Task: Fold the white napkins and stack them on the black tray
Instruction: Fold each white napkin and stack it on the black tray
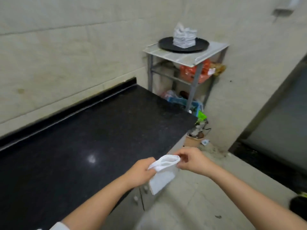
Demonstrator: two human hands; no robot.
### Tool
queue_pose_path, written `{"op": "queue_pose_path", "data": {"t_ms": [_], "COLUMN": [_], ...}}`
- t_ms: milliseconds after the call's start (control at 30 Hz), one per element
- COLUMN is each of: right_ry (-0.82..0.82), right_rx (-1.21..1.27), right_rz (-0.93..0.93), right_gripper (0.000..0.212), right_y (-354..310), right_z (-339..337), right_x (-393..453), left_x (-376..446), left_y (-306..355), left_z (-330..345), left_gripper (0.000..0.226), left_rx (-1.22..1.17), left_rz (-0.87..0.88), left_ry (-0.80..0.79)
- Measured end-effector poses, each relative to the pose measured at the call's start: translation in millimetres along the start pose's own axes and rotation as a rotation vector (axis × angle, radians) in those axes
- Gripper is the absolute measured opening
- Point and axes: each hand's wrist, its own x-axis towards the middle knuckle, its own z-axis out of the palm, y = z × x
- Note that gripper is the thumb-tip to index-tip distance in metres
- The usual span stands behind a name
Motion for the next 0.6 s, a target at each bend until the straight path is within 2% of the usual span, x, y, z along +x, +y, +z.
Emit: {"op": "queue_pose_path", "data": {"t_ms": [133,267,333,367,433,500,600], "right_ry": [0.128,0.136,0.126,0.123,0.133,0.153,0.181], "right_rx": [-0.158,-0.230,-0.249,-0.261,-0.283,-0.303,-0.344], "right_rz": [-0.073,-0.038,-0.032,-0.030,-0.022,-0.019,-0.028], "right_gripper": [0.017,0.018,0.017,0.017,0.017,0.018,0.019], "right_y": [50.4,83.8,97.2,103.9,116.5,127.1,133.6], "right_z": [-63.2,-121.7,-149.9,-166.0,-202.5,-245.6,-312.1], "right_x": [2.5,28.5,51.6,64.9,93.1,121.7,160.8], "left_x": [75.5,147.3,187.4,209.9,260.8,314.0,378.9], "left_y": [39.1,68.6,86.7,95.6,109.6,126.6,162.6], "left_z": [24.7,29.0,28.9,28.0,22.4,7.9,-28.1], "left_gripper": [0.026,0.049,0.062,0.062,0.050,0.043,0.050], "left_rx": [0.085,0.029,0.066,0.155,0.336,0.392,0.454], "left_rz": [0.108,0.154,0.231,0.280,0.346,0.372,0.473], "left_ry": [-0.155,-0.160,-0.150,-0.141,-0.102,-0.056,-0.016]}}
